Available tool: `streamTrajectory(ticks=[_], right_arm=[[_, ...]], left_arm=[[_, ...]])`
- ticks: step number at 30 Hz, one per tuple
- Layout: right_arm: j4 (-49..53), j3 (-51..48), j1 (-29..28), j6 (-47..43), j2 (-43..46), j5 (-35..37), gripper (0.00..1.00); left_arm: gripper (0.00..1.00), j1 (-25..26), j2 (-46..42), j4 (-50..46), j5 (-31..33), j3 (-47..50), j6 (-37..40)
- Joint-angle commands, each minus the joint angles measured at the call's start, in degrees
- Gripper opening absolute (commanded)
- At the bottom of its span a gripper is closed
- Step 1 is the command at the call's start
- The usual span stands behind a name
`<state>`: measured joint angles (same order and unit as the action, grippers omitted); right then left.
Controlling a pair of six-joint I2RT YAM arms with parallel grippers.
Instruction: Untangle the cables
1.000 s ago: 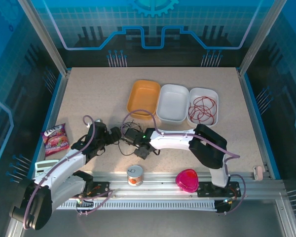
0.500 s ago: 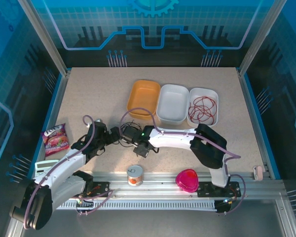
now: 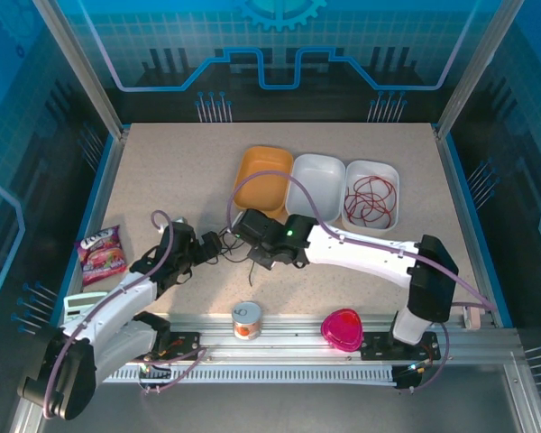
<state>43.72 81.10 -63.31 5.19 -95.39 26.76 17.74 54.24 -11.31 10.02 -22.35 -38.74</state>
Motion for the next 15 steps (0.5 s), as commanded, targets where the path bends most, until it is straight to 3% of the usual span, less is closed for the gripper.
streamTrajectory(ticks=[1, 15], right_arm=[[2.63, 0.81, 1.57, 1.66, 4.01, 3.07, 0.00], [8.88, -5.64, 7.24, 6.71, 19.89, 9.49, 0.00]], left_arm=[[0.99, -0.69, -1.86, -0.53, 0.26, -1.02, -0.83], [0.99, -1.30, -11.61, -6.96, 2.02, -3.79, -2.14]])
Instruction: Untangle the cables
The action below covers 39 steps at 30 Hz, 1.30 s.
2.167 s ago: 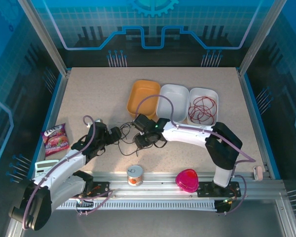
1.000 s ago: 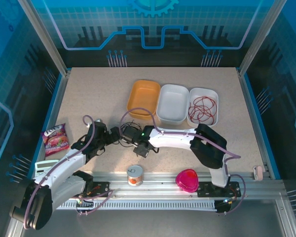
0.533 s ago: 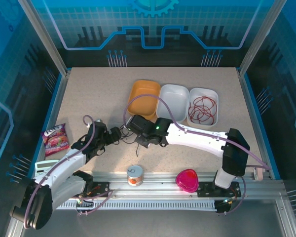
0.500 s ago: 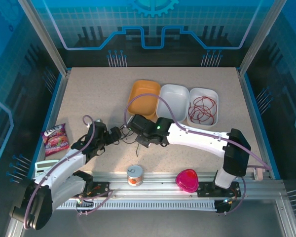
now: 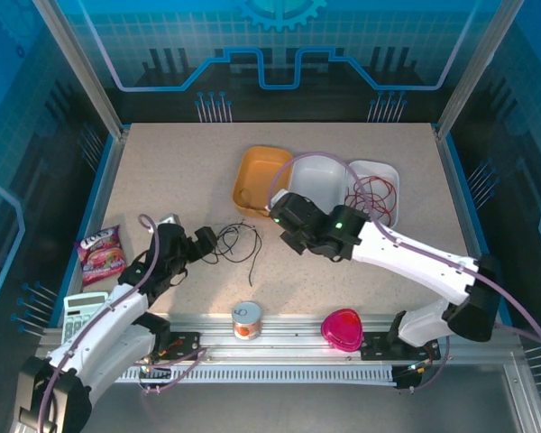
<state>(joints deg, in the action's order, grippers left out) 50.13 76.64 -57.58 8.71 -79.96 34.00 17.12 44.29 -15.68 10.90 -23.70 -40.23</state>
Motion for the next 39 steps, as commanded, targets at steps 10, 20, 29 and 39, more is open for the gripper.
streamTrajectory(ticks=[10, 20, 29, 39], right_arm=[[1.81, -0.41, 14.32, 14.76, 9.97, -11.91, 0.00], [-0.55, 2.54, 23.24, 19.94, 3.36, -17.54, 0.00], [-0.39, 9.19, 25.71, 19.16, -8.41, -17.98, 0.00], [-3.46, 16.68, 29.11, 20.32, -22.07, -23.00, 0.00]], left_arm=[[0.99, -0.78, -1.98, -2.27, -0.69, -3.21, 0.07], [0.99, -0.78, -0.09, -1.73, -1.67, -2.76, 0.32], [0.99, -0.78, 0.09, 0.04, -2.98, -1.89, -0.02], [0.99, -0.80, 0.22, -0.14, -2.94, -1.63, 0.31]])
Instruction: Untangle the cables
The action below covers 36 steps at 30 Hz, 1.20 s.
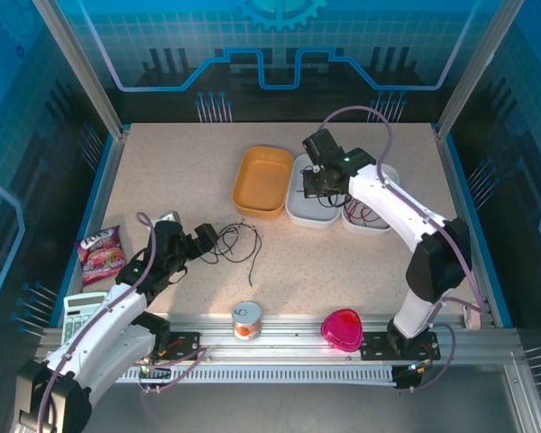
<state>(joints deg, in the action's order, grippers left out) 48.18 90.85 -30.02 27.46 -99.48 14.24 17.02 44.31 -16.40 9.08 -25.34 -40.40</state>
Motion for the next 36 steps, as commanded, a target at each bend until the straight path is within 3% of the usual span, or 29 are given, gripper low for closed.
streamTrajectory(ticks=[1, 6, 18, 27, 36], right_arm=[[-2.17, 2.94, 2.00, 2.14, -3.96, -4.10, 0.00], [-5.03, 3.66, 4.15, 4.99, -9.56, -6.58, 0.00], [-7.55, 0.76, 6.17, 6.70, -13.79, -2.42, 0.02], [-9.95, -0.90, 5.96, 4.24, -12.80, -4.90, 0.29], [-15.22, -7.13, 3.51, -0.39, -4.67, -7.88, 0.55]], left_arm=[[0.99, -0.67, 0.32, 0.58, -1.18, -0.04, 0.50], [0.99, -0.76, 0.51, 0.49, -1.61, -0.16, 0.54], [0.99, -0.80, 1.27, 0.58, -1.90, 0.25, 0.41], [0.99, -0.84, 2.67, 1.11, -3.49, -0.62, 1.17], [0.98, -0.98, 4.09, -1.08, -2.76, -2.33, 3.32]])
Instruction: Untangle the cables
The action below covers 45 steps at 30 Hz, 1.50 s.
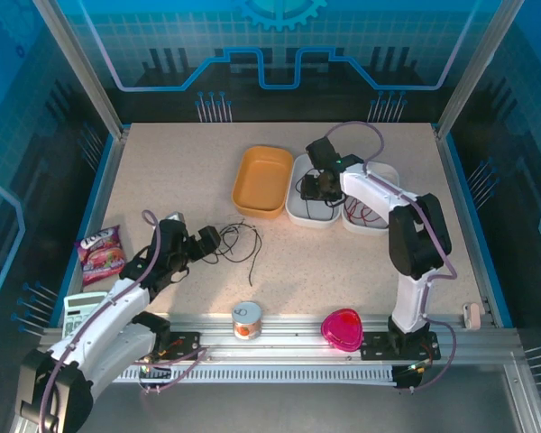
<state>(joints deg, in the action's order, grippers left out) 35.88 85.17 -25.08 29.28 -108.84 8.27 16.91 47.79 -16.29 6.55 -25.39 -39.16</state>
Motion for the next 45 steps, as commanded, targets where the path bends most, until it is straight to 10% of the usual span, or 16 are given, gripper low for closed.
streamTrajectory(ticks=[1, 23, 45], right_arm=[[-3.72, -2.71, -2.12, -2.77, 6.10, -1.96, 0.57], [-10.68, -17.40, -24.81, 13.11, 8.81, -2.39, 0.53], [-13.38, -12.86, -28.62, 16.51, 0.04, -7.34, 0.55]], left_arm=[[0.96, -0.91, 1.08, -1.52, -0.28, -2.64, 2.43], [0.52, -3.11, 6.56, 0.07, -0.54, -0.86, 2.51], [0.24, -3.28, 10.48, 2.94, -2.35, -0.55, 2.03]])
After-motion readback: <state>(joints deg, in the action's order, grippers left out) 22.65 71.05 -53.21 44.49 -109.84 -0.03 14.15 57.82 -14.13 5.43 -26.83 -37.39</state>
